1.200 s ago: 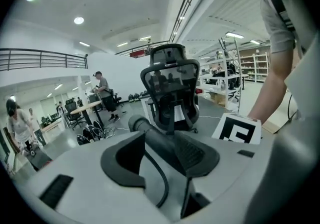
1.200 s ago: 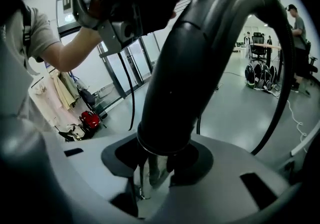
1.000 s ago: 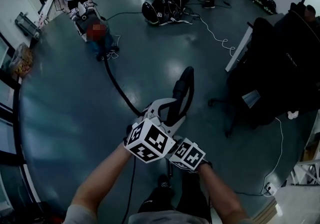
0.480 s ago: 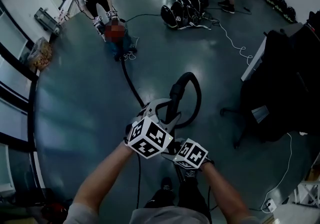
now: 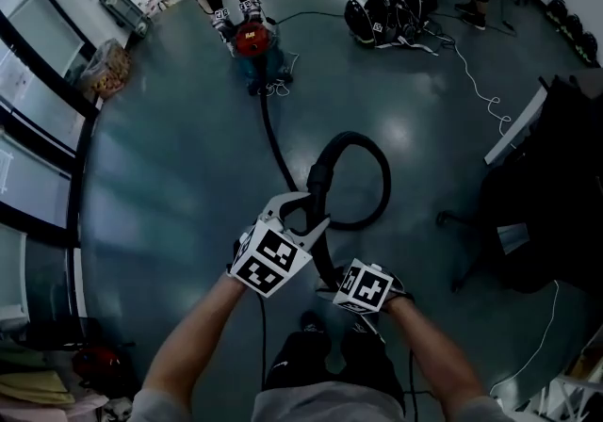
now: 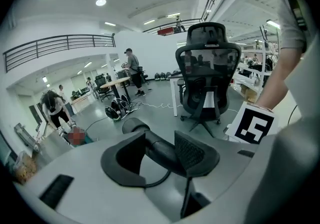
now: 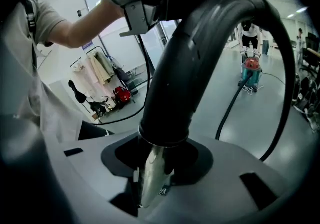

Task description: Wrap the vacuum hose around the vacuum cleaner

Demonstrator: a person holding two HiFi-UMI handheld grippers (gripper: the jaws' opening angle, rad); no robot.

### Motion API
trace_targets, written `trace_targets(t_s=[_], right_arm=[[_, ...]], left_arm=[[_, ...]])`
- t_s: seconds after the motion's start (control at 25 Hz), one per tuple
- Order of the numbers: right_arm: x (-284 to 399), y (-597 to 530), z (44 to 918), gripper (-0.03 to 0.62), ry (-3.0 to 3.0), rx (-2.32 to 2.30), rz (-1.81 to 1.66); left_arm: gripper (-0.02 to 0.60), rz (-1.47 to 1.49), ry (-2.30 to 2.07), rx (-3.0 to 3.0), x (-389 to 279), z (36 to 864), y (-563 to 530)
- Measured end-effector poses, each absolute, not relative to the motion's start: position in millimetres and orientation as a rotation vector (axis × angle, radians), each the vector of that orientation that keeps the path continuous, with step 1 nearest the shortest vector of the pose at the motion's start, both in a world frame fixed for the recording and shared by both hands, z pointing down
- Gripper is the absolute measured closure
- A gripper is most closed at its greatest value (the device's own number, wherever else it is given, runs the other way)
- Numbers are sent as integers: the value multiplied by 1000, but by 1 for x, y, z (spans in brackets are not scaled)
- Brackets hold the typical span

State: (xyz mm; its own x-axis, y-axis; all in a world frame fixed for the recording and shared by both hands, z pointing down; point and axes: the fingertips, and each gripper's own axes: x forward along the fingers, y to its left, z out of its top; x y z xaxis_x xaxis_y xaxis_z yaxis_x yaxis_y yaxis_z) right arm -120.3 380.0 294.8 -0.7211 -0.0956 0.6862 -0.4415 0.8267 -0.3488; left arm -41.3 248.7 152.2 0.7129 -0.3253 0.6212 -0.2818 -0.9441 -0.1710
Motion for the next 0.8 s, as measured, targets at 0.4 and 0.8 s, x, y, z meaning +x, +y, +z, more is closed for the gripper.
trace_targets(t_s=[0.4, 0.8], right_arm=[[-165, 351, 343, 454, -2164, 74, 665], [-212, 289, 353, 454, -2026, -37, 686]], left_arm=[[403, -1045, 675, -3051, -135, 211, 187], [403, -978, 707, -3187, -213, 234, 113]])
